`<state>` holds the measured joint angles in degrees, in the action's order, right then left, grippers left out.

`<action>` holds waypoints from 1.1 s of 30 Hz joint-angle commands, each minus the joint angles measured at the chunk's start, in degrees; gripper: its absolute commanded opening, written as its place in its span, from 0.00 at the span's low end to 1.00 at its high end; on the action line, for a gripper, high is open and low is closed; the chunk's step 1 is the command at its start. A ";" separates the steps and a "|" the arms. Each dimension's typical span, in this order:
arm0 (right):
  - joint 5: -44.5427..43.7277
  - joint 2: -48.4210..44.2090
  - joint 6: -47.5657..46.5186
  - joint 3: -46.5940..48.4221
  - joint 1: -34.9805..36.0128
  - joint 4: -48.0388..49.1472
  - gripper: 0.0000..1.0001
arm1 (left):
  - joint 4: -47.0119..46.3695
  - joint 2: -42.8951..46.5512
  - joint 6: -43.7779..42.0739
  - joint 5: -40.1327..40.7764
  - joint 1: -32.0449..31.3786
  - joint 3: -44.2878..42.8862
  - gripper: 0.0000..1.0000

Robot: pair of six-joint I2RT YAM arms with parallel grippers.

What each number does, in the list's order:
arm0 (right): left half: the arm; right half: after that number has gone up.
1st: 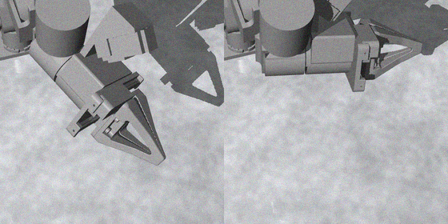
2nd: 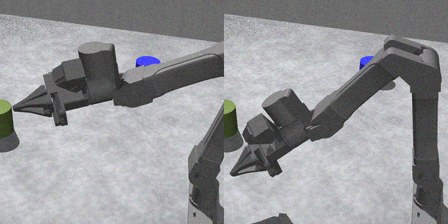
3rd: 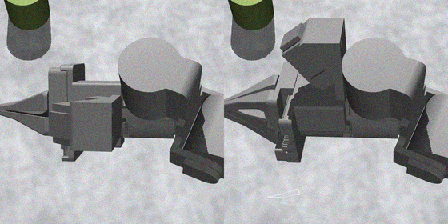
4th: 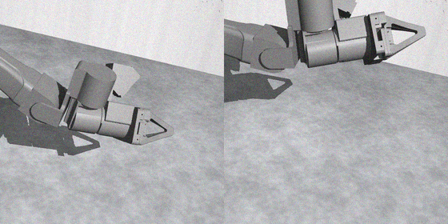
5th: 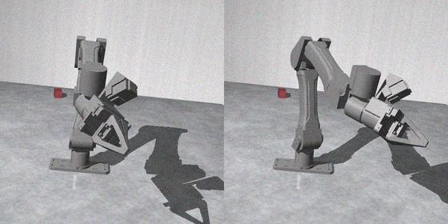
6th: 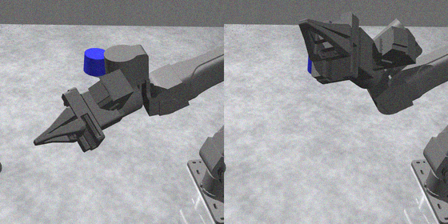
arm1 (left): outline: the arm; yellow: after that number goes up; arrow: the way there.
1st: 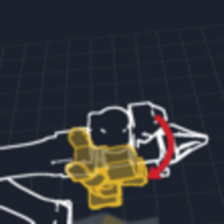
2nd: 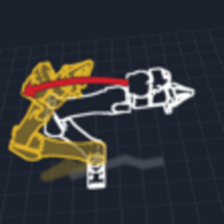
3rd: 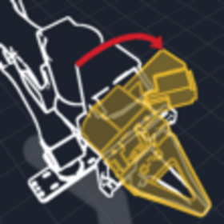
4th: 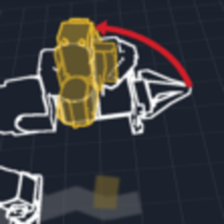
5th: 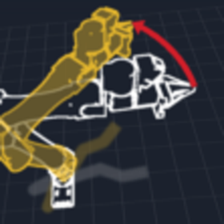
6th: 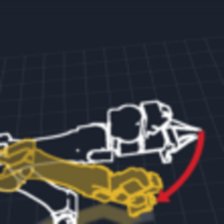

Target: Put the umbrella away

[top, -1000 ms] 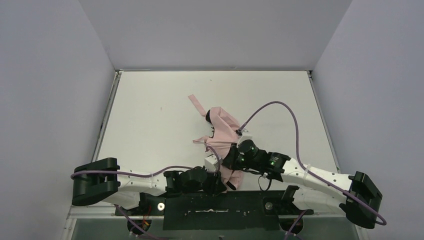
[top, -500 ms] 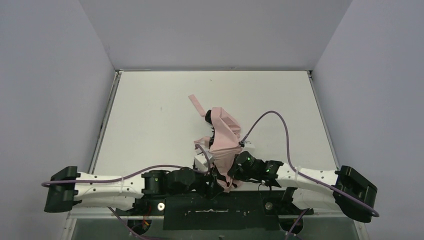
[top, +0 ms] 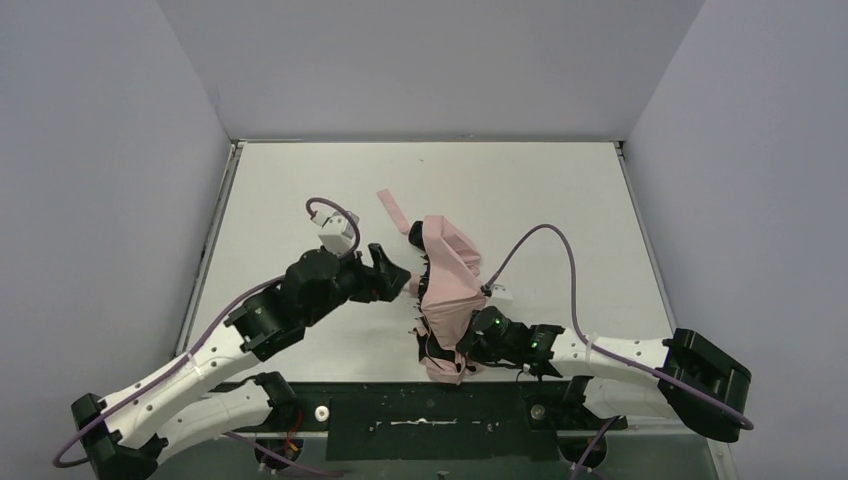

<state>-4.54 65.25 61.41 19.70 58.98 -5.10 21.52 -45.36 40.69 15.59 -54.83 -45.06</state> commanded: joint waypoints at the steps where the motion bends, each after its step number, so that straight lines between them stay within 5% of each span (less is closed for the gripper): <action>1: -3.98 0.41 -0.38 -1.98 0.38 -2.25 0.00 | -7.69 -9.43 -0.56 -15.05 9.16 -2.65 0.82; 7: -3.75 -0.26 0.02 -2.88 0.35 -1.71 0.00 | -25.31 -25.37 -0.69 -32.03 18.14 -6.16 0.82; 24: -2.84 0.95 -1.55 -1.36 0.33 -1.25 0.00 | -40.50 -49.93 -0.04 -41.53 22.92 -14.18 0.83; 33: -3.28 1.53 -0.92 -1.53 0.32 -0.45 0.00 | -45.32 -49.38 3.96 -45.53 22.92 -14.54 0.20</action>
<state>-4.69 64.79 61.32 18.63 58.98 -3.22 -17.74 -97.73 43.46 -27.44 -32.01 -57.06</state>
